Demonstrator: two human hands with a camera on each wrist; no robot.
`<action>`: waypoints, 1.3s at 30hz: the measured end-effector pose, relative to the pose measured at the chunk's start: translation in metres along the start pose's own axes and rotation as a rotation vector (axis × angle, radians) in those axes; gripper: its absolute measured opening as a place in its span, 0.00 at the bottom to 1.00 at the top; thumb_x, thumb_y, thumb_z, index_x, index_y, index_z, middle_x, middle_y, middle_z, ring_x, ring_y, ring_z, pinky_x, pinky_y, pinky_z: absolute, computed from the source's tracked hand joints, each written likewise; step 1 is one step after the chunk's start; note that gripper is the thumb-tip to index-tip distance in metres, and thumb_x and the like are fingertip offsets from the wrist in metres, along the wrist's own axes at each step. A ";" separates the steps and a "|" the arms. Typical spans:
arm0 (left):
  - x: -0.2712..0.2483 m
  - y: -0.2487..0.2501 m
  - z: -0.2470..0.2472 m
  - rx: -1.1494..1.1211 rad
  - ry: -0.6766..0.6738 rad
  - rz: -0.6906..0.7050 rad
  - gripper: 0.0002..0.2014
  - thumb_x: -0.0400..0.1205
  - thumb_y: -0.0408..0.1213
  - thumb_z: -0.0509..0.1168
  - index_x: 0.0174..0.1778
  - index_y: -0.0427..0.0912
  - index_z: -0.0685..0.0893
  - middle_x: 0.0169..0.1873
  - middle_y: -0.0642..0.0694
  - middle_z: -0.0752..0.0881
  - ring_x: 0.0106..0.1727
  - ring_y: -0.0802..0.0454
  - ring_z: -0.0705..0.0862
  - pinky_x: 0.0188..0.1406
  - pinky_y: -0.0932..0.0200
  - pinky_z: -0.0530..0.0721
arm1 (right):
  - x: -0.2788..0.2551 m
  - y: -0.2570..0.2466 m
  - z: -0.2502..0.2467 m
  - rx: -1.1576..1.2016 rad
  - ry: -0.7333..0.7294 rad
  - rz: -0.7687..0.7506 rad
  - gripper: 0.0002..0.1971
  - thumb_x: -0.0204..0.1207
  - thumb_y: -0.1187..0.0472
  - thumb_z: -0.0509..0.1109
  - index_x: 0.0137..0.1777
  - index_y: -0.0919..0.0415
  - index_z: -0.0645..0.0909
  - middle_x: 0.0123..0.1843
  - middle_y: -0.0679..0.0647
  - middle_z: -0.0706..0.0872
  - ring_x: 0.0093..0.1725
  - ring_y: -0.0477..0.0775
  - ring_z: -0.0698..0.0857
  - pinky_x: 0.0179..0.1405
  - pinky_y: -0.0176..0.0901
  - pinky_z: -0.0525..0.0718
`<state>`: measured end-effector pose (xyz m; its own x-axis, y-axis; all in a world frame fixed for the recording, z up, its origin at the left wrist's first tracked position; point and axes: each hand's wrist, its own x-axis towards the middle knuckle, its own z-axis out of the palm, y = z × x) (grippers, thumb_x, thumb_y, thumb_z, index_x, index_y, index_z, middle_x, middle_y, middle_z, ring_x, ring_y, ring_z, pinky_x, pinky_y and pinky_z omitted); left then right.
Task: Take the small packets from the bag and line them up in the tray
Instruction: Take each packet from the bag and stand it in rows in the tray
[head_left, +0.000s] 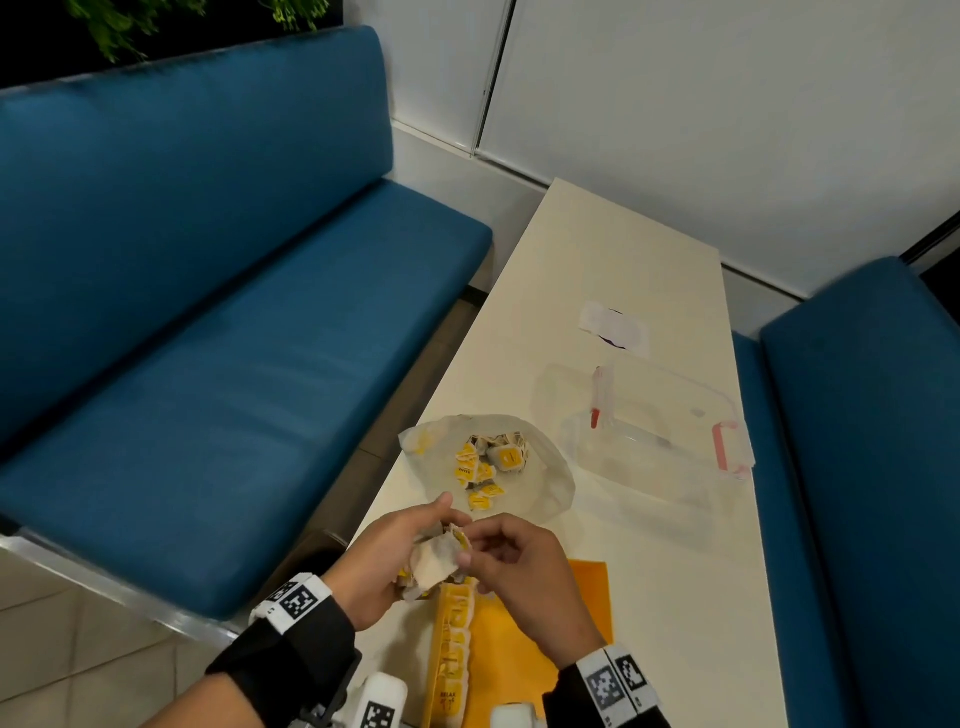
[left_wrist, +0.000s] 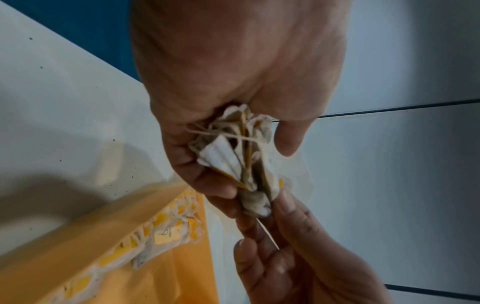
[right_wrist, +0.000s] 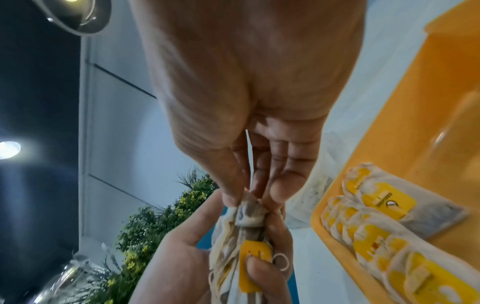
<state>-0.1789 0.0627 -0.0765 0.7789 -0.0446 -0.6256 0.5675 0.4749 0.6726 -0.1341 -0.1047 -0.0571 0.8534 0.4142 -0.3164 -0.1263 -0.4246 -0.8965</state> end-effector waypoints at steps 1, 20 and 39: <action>0.000 0.000 -0.001 0.000 -0.023 0.012 0.19 0.85 0.55 0.66 0.58 0.44 0.92 0.45 0.41 0.91 0.42 0.48 0.88 0.33 0.58 0.80 | 0.000 0.000 -0.001 0.025 -0.001 0.010 0.07 0.72 0.67 0.80 0.48 0.58 0.89 0.43 0.62 0.90 0.40 0.53 0.89 0.37 0.43 0.88; 0.006 -0.002 -0.017 0.010 -0.152 0.123 0.16 0.79 0.22 0.73 0.61 0.40 0.91 0.56 0.33 0.91 0.51 0.40 0.91 0.36 0.58 0.87 | 0.009 0.001 -0.019 -0.002 0.128 0.007 0.04 0.76 0.70 0.75 0.43 0.61 0.88 0.34 0.54 0.88 0.33 0.47 0.84 0.33 0.40 0.84; 0.009 -0.012 -0.024 0.385 0.114 0.201 0.06 0.75 0.37 0.82 0.42 0.40 0.95 0.38 0.43 0.94 0.35 0.55 0.90 0.31 0.61 0.86 | -0.004 0.043 -0.044 0.011 0.005 0.194 0.05 0.77 0.73 0.72 0.42 0.65 0.84 0.33 0.60 0.86 0.30 0.54 0.84 0.23 0.39 0.72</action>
<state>-0.1854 0.0781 -0.0997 0.8616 0.1225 -0.4926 0.4828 0.1018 0.8698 -0.1206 -0.1603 -0.0803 0.8149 0.3214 -0.4823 -0.2943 -0.4874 -0.8221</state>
